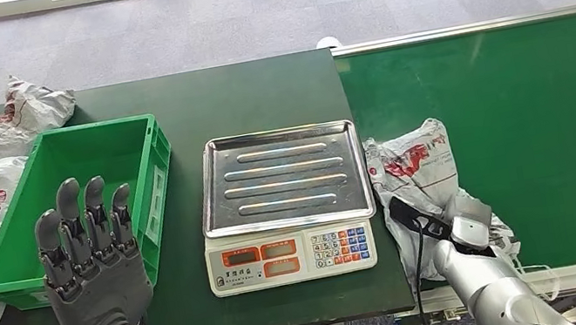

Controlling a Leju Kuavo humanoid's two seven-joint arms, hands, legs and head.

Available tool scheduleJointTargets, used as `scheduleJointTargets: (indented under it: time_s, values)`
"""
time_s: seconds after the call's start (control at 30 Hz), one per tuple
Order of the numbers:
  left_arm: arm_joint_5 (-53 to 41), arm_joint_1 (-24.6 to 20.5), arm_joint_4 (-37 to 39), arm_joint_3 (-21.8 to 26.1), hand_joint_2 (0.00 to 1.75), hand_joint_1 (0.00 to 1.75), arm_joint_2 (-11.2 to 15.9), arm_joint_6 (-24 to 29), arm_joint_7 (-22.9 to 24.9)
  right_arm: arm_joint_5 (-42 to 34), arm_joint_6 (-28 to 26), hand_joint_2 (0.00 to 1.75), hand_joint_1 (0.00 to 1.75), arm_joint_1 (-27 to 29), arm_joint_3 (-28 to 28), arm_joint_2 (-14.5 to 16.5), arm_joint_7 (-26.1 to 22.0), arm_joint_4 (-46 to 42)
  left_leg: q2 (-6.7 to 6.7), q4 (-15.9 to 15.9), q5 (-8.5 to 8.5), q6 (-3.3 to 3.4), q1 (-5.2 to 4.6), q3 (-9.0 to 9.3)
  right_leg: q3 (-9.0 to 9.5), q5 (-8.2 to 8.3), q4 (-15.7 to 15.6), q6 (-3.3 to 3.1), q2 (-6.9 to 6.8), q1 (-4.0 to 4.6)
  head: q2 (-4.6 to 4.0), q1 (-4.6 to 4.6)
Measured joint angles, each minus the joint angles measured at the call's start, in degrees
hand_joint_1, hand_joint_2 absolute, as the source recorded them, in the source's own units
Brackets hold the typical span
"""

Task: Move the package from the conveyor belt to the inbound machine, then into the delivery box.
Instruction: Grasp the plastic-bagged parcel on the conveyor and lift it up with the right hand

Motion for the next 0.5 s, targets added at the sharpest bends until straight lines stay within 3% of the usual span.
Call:
scheduleJointTargets:
  time_s: [0.47,0.5]
  values:
    - [0.0,0.0,0.0,0.0,1.75,0.0,0.0,0.2,0.0,-0.5,-0.8,1.75,1.75,-0.2,-0.1,0.0,-3.7,0.3,-0.02,0.0,-0.02,0.02,-0.01,-0.02,0.06,0.0,0.0,0.01,-0.04,-0.04,0.0,0.0]
    - [-0.2,0.0,-0.3,0.1,1.75,0.0,0.0,0.4,0.0,-2.5,-1.8,1.75,1.75,0.0,-0.3,0.5,-10.5,-0.2,0.07,0.0,-0.03,0.0,-0.01,-0.12,0.01,0.03,0.0,0.01,0.08,-0.04,0.0,0.01]
